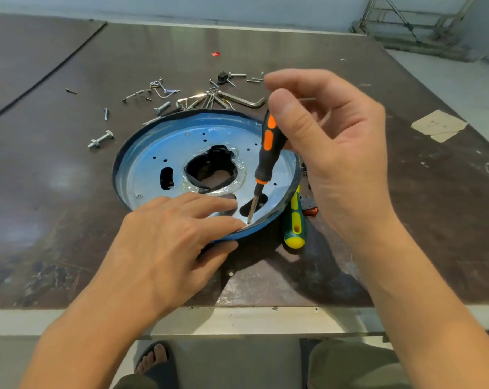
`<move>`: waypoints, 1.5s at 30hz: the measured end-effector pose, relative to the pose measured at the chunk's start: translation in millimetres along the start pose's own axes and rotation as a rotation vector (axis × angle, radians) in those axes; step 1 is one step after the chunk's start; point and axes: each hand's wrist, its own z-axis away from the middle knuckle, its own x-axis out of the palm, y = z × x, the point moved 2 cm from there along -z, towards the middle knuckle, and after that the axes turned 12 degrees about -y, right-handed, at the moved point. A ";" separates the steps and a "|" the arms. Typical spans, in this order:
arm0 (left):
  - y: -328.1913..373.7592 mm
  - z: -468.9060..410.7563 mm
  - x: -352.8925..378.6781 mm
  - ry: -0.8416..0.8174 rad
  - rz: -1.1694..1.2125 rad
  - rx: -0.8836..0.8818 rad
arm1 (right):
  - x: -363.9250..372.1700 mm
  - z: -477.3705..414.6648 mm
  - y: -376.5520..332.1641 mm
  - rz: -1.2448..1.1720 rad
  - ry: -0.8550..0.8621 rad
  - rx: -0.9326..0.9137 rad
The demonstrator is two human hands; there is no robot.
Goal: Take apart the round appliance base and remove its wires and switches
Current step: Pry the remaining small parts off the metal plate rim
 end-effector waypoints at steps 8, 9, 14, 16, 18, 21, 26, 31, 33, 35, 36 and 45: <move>-0.7 0.1 0.2 -0.008 -0.008 -0.004 | -10.8 -3.5 1.0 -0.093 -0.055 0.080; -0.7 0.1 0.1 -0.013 -0.007 -0.006 | -9.5 -3.7 0.5 -0.051 -0.053 0.060; -0.3 0.0 -0.6 -0.018 -0.006 -0.014 | -8.7 -3.6 2.0 0.068 -0.048 -0.006; -0.1 0.2 -1.1 -0.011 -0.008 -0.012 | -9.1 -2.6 2.6 -0.022 -0.053 0.025; 0.3 0.2 -1.2 -0.011 -0.006 -0.013 | -8.7 -2.4 1.0 -0.059 -0.050 0.028; 0.7 0.2 -1.1 -0.015 0.001 -0.013 | -5.5 -3.2 -3.2 0.034 -0.051 -0.023; 0.3 0.0 -1.2 -0.019 -0.005 -0.020 | -6.7 -3.1 -0.2 0.009 -0.086 -0.023; 0.2 0.0 -1.0 -0.021 -0.004 -0.025 | -3.6 -1.3 -1.8 0.043 -0.087 -0.024; 0.0 0.1 -1.1 -0.030 -0.004 -0.031 | -3.1 -1.0 -4.6 0.079 -0.086 -0.043; -0.2 0.2 -1.2 -0.039 0.008 -0.035 | -5.4 -1.5 -6.6 0.067 -0.092 -0.051; -0.1 0.1 -1.3 -0.041 0.013 -0.036 | -6.8 -1.7 -6.4 0.060 -0.096 -0.052; 1.5 0.0 -3.4 -0.042 0.008 -0.034 | -3.3 -1.6 -5.4 0.079 -0.094 -0.035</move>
